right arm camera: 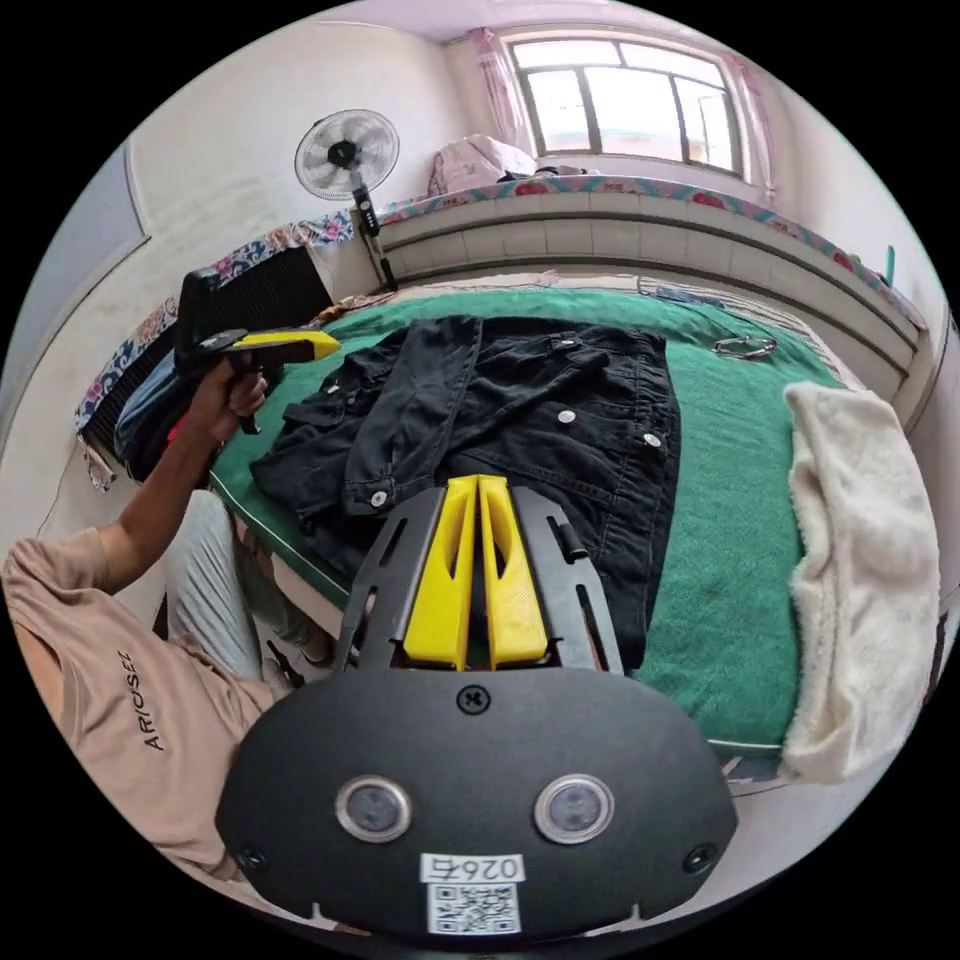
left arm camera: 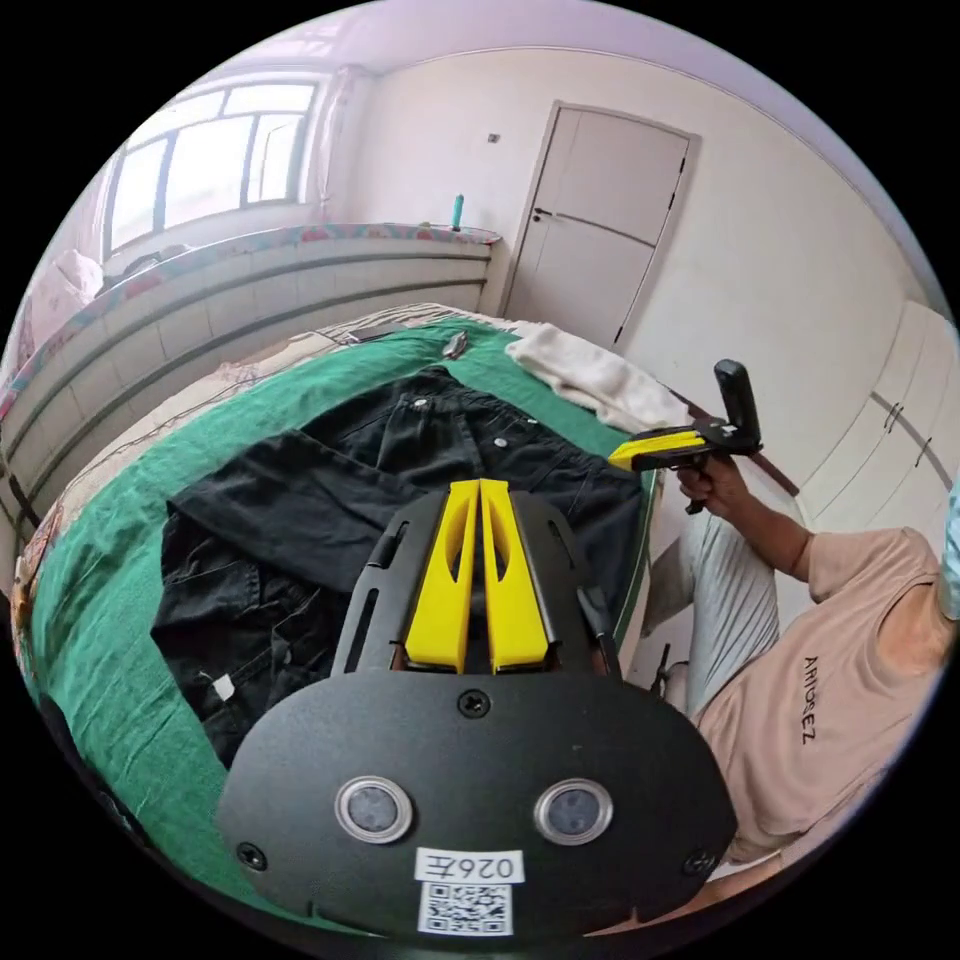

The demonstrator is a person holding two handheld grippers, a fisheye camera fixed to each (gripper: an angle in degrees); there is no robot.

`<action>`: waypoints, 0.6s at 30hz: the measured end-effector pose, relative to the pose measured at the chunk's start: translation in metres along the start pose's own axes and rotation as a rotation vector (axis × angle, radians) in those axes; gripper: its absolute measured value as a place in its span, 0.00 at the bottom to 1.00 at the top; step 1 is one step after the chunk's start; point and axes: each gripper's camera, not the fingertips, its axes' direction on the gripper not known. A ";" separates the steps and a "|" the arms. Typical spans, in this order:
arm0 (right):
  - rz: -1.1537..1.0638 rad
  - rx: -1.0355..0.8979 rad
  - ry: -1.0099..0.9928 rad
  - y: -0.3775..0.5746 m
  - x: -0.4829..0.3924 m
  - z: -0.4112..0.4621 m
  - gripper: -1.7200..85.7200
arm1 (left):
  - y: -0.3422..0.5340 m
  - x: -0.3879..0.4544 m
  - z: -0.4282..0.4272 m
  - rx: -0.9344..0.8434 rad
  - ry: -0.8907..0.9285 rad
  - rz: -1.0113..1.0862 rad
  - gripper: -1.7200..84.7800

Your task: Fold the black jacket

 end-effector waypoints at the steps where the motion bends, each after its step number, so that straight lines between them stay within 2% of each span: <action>1: 0.064 0.039 -0.049 0.008 0.020 -0.014 0.01 | -0.015 0.004 0.021 -0.030 0.046 -0.011 0.01; 3: 0.144 0.058 -0.083 0.020 0.045 -0.028 0.01 | -0.040 0.010 0.059 -0.107 0.061 -0.007 0.01; 5: 0.193 0.023 -0.028 0.035 0.065 -0.038 0.01 | -0.071 0.019 0.108 -0.188 0.019 -0.017 0.01; 10: 0.227 -0.059 0.094 0.061 0.085 -0.040 0.06 | -0.126 0.036 0.194 -0.239 0.005 -0.034 0.02; 14: 0.292 -0.069 0.068 0.080 0.100 -0.043 0.15 | -0.163 0.041 0.262 -0.354 0.000 -0.077 0.16; 18: 0.328 -0.109 -0.001 0.090 0.110 -0.039 0.18 | -0.183 0.042 0.311 -0.474 -0.019 -0.133 0.25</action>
